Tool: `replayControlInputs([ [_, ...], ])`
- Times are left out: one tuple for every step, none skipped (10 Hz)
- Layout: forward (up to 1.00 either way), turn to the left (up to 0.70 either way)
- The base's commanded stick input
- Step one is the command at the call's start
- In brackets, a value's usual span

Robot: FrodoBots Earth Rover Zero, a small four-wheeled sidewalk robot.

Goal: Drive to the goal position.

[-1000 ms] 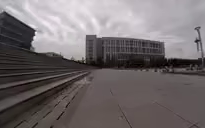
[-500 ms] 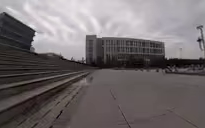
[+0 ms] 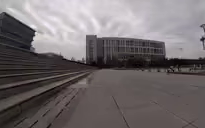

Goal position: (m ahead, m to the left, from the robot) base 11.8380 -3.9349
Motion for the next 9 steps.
replayControlInputs([
  [0.7,-0.02],
  [0.7,-0.09],
  [0.7,-0.17],
  [0.7,-0.25],
  [0.7,-0.33],
  [0.7,-0.35],
  [0.7,-0.35],
  [0.7,-0.35],
  [0.7,-0.35],
])
